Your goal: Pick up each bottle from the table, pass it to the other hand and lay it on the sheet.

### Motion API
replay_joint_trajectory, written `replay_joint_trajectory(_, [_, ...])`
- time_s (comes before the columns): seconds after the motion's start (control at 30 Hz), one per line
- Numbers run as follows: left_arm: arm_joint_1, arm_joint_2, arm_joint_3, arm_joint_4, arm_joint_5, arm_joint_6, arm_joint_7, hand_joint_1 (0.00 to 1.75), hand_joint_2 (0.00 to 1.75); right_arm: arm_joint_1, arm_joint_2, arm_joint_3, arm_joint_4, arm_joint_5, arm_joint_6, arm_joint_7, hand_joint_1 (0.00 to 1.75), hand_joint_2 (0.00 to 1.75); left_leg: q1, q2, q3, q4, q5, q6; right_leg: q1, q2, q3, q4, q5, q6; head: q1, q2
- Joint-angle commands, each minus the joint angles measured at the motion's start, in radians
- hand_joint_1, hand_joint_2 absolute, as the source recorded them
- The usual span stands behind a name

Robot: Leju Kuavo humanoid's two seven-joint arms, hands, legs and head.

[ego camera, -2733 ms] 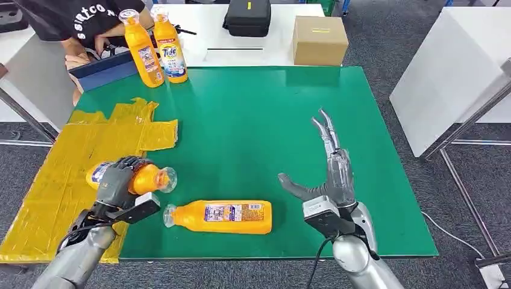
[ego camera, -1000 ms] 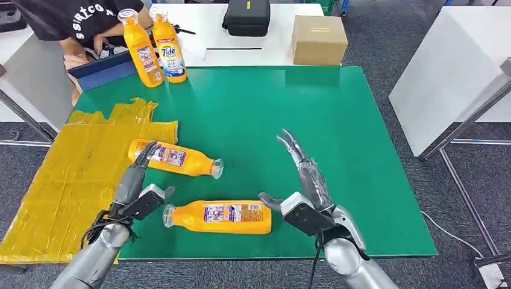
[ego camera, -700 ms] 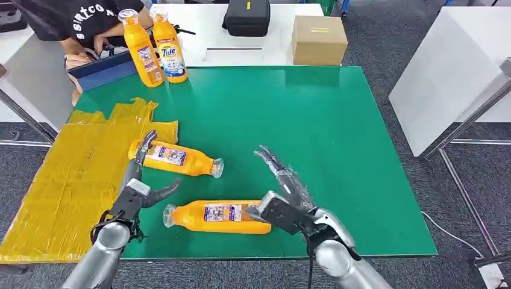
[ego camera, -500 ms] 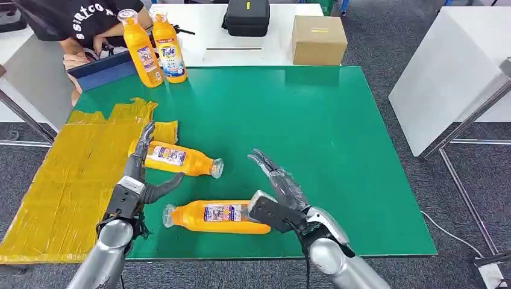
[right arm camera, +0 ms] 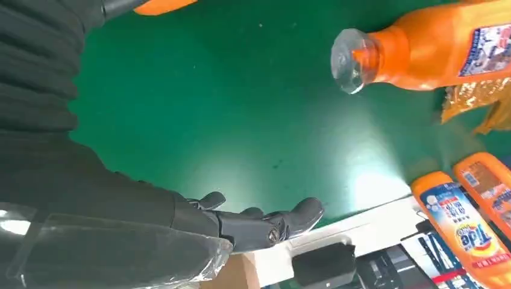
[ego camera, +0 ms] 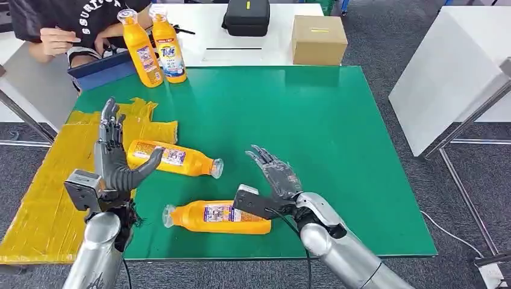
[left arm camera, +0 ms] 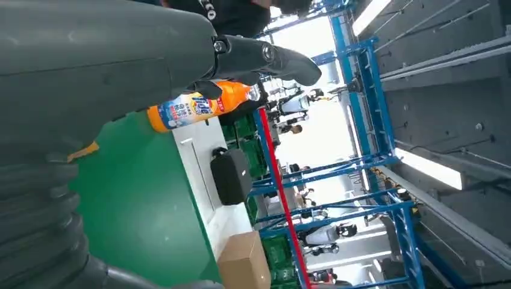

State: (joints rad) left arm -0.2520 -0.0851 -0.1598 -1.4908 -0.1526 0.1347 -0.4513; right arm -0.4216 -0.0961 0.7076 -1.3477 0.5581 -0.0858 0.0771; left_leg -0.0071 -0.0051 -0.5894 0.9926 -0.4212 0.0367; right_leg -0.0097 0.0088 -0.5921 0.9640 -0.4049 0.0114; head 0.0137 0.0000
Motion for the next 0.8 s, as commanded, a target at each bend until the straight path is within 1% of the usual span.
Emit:
replay_joint_trajectory(0.03, [-0.008,-0.007,0.029,0.008,0.004,-0.003,0.007,0.0,1.75,-0.055,-0.001,0.054,0.089,0.001,0.006,0.003,0.0,1.75,0.0,0.001,0.005,0.0,-0.002,-0.003,0.0,0.0,0.005,0.0,-0.002,-0.001,0.0,0.0])
replay_joint_trajectory(0.1, [-0.008,-0.007,0.029,0.008,0.004,-0.003,0.007,0.0,1.75,-0.055,-0.001,0.054,0.089,0.001,0.006,0.003,0.0,1.75,0.0,0.001,0.002,0.0,-0.001,-0.002,0.0,0.0,0.002,-0.001,0.0,0.0,0.0,0.0])
replay_joint_trajectory(0.17, [-0.016,-0.009,0.027,0.022,-0.001,-0.003,0.006,0.0,1.75,-0.058,-0.009,0.081,0.084,0.022,0.021,0.012,0.0,1.75,0.0,0.001,0.002,0.0,-0.001,-0.002,0.0,0.0,0.002,-0.001,0.0,0.0,0.0,0.0])
replay_joint_trajectory(0.2, [-0.021,-0.012,0.024,0.031,-0.011,0.003,0.009,0.0,1.75,-0.062,-0.008,0.098,0.09,0.031,0.032,0.017,0.0,1.75,0.0,0.002,0.004,0.0,-0.002,-0.003,0.0,0.0,0.004,0.0,-0.001,-0.001,0.0,0.0])
replay_joint_trajectory(0.23, [-0.022,-0.014,0.024,0.035,-0.012,0.004,0.009,0.0,1.75,-0.064,-0.006,0.105,0.093,0.035,0.035,0.019,0.0,1.75,0.0,0.001,0.002,0.0,-0.001,-0.002,0.0,0.0,0.003,0.0,-0.001,-0.001,0.0,0.0])
replay_joint_trajectory(0.27, [-0.026,-0.019,0.023,0.045,-0.014,0.007,0.01,0.0,1.75,-0.065,0.001,0.121,0.091,0.041,0.042,0.02,0.0,1.75,0.0,0.001,0.004,0.0,-0.002,-0.003,0.0,0.0,0.004,-0.001,-0.001,-0.001,0.0,0.0])
replay_joint_trajectory(0.3, [-0.028,-0.022,0.023,0.051,-0.018,0.012,0.012,0.0,1.75,-0.061,0.003,0.129,0.081,0.046,0.043,0.021,0.0,1.75,0.0,0.001,0.002,0.0,-0.001,-0.002,0.0,0.0,0.002,-0.001,0.0,-0.001,0.0,0.0])
replay_joint_trajectory(0.43, [-0.032,-0.03,0.032,0.077,-0.023,0.019,0.011,0.0,1.75,-0.038,-0.005,0.159,0.036,0.078,0.045,0.001,0.0,1.75,0.0,0.0,0.003,-0.001,-0.001,-0.002,0.0,-0.001,0.003,-0.001,-0.001,-0.001,0.0,0.0])
replay_joint_trajectory(0.5, [-0.029,-0.03,0.046,0.076,-0.027,0.027,0.004,0.0,1.75,-0.032,-0.009,0.184,0.018,0.118,0.028,-0.028,0.0,1.75,0.0,0.0,0.006,-0.001,-0.002,-0.004,0.0,-0.001,0.005,-0.001,-0.002,-0.001,0.0,0.0])
replay_joint_trajectory(0.53, [-0.025,-0.032,0.053,0.071,-0.032,0.032,0.001,0.0,1.75,-0.028,-0.009,0.19,0.008,0.149,0.005,-0.032,0.0,1.75,0.0,0.0,0.003,-0.001,-0.001,-0.002,0.0,-0.001,0.003,-0.001,-0.001,-0.001,0.0,0.0])
replay_joint_trajectory(0.63, [-0.021,-0.034,0.075,0.066,-0.038,0.038,0.001,0.0,1.75,0.001,-0.021,0.205,-0.047,0.238,-0.033,-0.029,0.0,1.75,0.0,0.001,0.006,-0.001,-0.002,-0.004,0.0,0.0,0.005,-0.001,-0.002,-0.001,0.0,0.0])
replay_joint_trajectory(0.67, [-0.022,-0.036,0.081,0.069,-0.039,0.039,0.001,0.0,1.75,0.017,-0.024,0.203,-0.069,0.255,-0.038,-0.028,0.0,1.75,0.0,0.0,0.003,-0.001,-0.001,-0.002,0.0,-0.001,0.003,-0.001,-0.001,-0.001,0.0,0.0])
replay_joint_trajectory(0.77, [-0.028,-0.042,0.099,0.087,-0.043,0.042,0.002,0.0,1.75,0.057,-0.039,0.194,-0.11,0.32,-0.075,-0.011,0.0,1.75,0.001,-0.002,0.006,-0.001,-0.002,-0.004,0.0,-0.003,0.006,-0.001,-0.003,-0.001,0.0,0.0])
replay_joint_trajectory(0.8, [-0.031,-0.045,0.104,0.096,-0.045,0.039,0.003,0.0,1.75,0.07,-0.041,0.182,-0.117,0.328,-0.081,-0.01,0.0,1.75,0.0,-0.001,0.003,-0.001,-0.001,-0.002,0.0,-0.002,0.003,-0.001,-0.001,-0.001,0.0,0.0])
